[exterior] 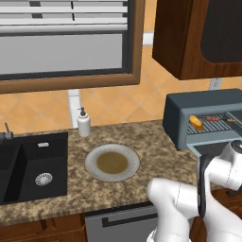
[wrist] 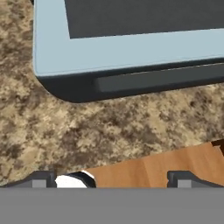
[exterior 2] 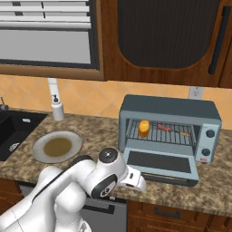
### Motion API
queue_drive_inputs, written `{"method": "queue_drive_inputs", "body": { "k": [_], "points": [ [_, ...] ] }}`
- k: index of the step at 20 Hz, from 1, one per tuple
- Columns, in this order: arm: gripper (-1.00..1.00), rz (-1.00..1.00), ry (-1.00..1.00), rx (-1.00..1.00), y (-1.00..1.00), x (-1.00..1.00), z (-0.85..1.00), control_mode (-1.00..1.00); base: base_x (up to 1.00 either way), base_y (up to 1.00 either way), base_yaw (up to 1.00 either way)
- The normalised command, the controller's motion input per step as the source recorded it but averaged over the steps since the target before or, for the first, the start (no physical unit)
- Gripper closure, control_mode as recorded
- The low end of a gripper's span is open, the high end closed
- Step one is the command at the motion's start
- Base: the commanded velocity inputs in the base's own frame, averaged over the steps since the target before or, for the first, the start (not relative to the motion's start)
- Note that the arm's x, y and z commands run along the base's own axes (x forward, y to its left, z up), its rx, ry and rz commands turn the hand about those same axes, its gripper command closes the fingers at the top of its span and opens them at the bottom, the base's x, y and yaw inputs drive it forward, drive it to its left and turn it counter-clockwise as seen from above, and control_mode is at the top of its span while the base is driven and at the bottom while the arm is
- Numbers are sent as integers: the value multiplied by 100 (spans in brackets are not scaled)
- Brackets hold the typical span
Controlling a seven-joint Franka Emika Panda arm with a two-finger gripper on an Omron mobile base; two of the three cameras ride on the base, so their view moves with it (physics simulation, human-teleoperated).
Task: Pick up the kebab skewer and baguette bread, and place them inside the toaster oven. Close the toaster oven door and start by setting the timer.
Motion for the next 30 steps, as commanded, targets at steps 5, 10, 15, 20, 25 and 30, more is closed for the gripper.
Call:
{"method": "queue_drive_inputs", "body": {
  "k": [5, 10, 15, 20, 25, 30],
  "points": [
    [-100, 3, 1, 4, -19, 12, -24, -100, 0, 0, 0],
    [-100, 0, 0, 5, -37, 19, -12, -100, 0, 0, 0],
    [-100, 0, 0, 3, -18, 53, -7, -100, 0, 0, 0],
    [-100, 0, 0, 1, -12, 34, -5, -100, 0, 0, 0],
    [-100, 0, 0, 4, -10, -10, -17, -100, 0, 0, 0],
    [-100, 0, 0, 4, -3, 3, -2, -100, 0, 0, 0]
  ]
}}
